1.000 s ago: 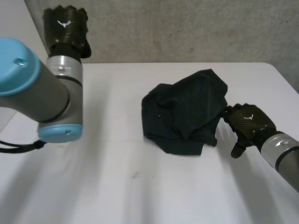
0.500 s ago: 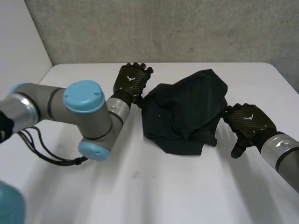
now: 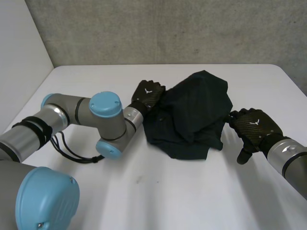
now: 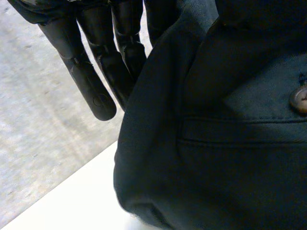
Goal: Fold the shorts.
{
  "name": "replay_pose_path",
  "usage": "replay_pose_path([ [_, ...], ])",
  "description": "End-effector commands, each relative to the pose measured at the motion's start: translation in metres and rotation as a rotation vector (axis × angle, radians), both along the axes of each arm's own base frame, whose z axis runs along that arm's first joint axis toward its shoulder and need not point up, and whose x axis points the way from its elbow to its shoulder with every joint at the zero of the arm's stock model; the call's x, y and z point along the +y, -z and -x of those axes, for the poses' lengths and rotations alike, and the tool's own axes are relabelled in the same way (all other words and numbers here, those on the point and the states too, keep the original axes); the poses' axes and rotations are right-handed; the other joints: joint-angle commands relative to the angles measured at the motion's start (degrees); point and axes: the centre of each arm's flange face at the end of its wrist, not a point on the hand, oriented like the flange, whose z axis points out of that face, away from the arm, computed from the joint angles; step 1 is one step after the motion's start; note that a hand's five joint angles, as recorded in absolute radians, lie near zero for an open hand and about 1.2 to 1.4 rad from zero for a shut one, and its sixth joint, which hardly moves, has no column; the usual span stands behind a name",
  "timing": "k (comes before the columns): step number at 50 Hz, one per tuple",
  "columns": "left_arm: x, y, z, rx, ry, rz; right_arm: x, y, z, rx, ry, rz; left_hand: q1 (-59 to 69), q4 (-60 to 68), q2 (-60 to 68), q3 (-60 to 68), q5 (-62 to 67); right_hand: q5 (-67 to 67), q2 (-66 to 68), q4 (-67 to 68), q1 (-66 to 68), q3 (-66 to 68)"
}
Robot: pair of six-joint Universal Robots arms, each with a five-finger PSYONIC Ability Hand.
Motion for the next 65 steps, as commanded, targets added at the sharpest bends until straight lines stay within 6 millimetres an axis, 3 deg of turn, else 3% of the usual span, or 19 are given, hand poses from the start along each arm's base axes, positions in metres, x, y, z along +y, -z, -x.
replay_pose_path([
  [1, -0.022, -0.042, -0.035, 0.025, -0.315, 0.062, 0.0, 0.002, 0.0, 0.001, 0.001, -0.006, 17.0, 11.8, 12.3, 12.5, 14.3, -4.0, -2.8, -3.4, -1.6, -2.0],
  [2, -0.027, -0.06, -0.046, 0.038, -0.368, 0.098, 0.001, 0.001, 0.0, 0.0, -0.001, -0.005, 17.0, 11.8, 12.3, 12.5, 14.3, -4.0, -2.8, -3.4, -1.6, -2.0],
  [8, -0.031, -0.11, -0.085, 0.047, -0.471, 0.217, 0.002, 0.002, -0.001, 0.001, -0.004, -0.009, 17.0, 11.8, 12.3, 12.5, 14.3, -4.0, -2.8, -3.4, -1.6, -2.0],
  [10, -0.024, -0.152, -0.106, 0.092, -0.512, 0.315, 0.003, 0.002, -0.001, 0.001, -0.006, -0.009, 17.0, 11.8, 12.3, 12.5, 14.3, -4.0, -2.8, -3.4, -1.6, -2.0],
  [12, -0.02, -0.181, -0.122, 0.145, -0.544, 0.391, 0.003, 0.003, -0.002, 0.001, -0.007, -0.011, 17.0, 11.8, 12.3, 12.5, 14.3, -4.0, -2.8, -3.4, -1.6, -2.0],
  [16, -0.012, -0.224, -0.143, 0.218, -0.581, 0.496, 0.007, 0.003, -0.006, 0.002, -0.024, -0.012, 17.0, 11.8, 12.3, 12.5, 14.3, -4.0, -2.8, -3.4, -1.6, -2.0],
  [20, 0.001, -0.245, -0.142, 0.253, -0.561, 0.531, 0.01, 0.003, -0.009, 0.003, -0.035, -0.014, 17.0, 11.8, 12.3, 12.5, 14.3, -4.0, -2.8, -3.4, -1.6, -2.0],
  [22, 0.006, -0.245, -0.136, 0.255, -0.535, 0.525, 0.011, 0.004, -0.009, 0.004, -0.036, -0.017, 17.0, 11.8, 12.3, 12.5, 14.3, -4.0, -2.8, -3.4, -1.6, -2.0],
  [26, 0.034, -0.239, -0.098, 0.26, -0.374, 0.507, 0.011, 0.004, -0.009, 0.006, -0.032, -0.016, 17.0, 11.8, 12.3, 12.5, 14.3, -4.0, -2.8, -3.4, -1.6, -2.0],
  [28, 0.056, -0.222, -0.068, 0.243, -0.237, 0.47, 0.011, 0.002, -0.008, 0.004, -0.027, -0.011, 17.0, 11.8, 12.3, 12.5, 14.3, -4.0, -2.8, -3.4, -1.6, -2.0],
  [30, 0.069, -0.201, -0.048, 0.212, -0.145, 0.429, 0.01, 0.001, -0.007, 0.004, -0.023, -0.006, 17.0, 11.8, 12.3, 12.5, 14.3, -4.0, -2.8, -3.4, -1.6, -2.0],
  [31, 0.082, -0.175, -0.029, 0.173, -0.062, 0.381, 0.009, 0.0, -0.006, 0.003, -0.018, -0.003, 17.0, 11.8, 12.3, 12.5, 14.3, -4.0, -2.8, -3.4, -1.6, -2.0],
  [35, 0.121, -0.119, 0.007, 0.087, 0.085, 0.269, 0.008, -0.002, -0.005, 0.003, -0.014, 0.003, 17.0, 11.8, 12.3, 12.5, 14.3, -4.0, -2.8, -3.4, -1.6, -2.0],
  [41, 0.182, -0.055, 0.033, -0.059, 0.232, 0.122, 0.007, -0.005, -0.005, -0.004, -0.009, 0.011, 17.0, 11.8, 12.3, 12.5, 14.3, -4.0, -2.8, -3.4, -1.6, -2.0],
  [46, 0.222, -0.032, 0.031, -0.173, 0.307, 0.04, 0.003, -0.008, -0.003, -0.011, 0.011, 0.023, -24.3, -29.4, -29.0, -28.8, -26.9, -4.0, -2.8, -3.4, -1.6, -2.0],
  [48, 0.227, -0.035, 0.031, -0.184, 0.317, 0.037, 0.001, -0.009, 0.0, -0.009, 0.026, 0.025, -25.2, -30.4, -29.9, -29.7, -27.9, -4.0, -2.8, -3.4, -1.6, -2.0],
  [53, 0.221, -0.077, 0.022, -0.141, 0.281, 0.078, -0.001, -0.009, 0.002, -0.008, 0.036, 0.025, -26.6, -31.7, -31.3, -31.0, -29.2, -4.0, -2.8, -3.4, -1.6, -2.0],
  [59, 0.187, -0.127, -0.016, -0.098, 0.079, 0.102, -0.002, -0.014, 0.003, -0.011, 0.043, 0.038, -28.2, -33.4, -33.0, -32.7, -30.9, -4.0, -2.8, -3.4, -1.6, -2.0],
  [65, 0.165, -0.157, -0.054, -0.061, -0.075, 0.127, 0.004, -0.033, 0.001, -0.048, 0.034, 0.086, -29.1, -34.2, -33.8, -33.6, -31.7, -4.0, -2.8, -3.4, -1.6, -2.0],
])
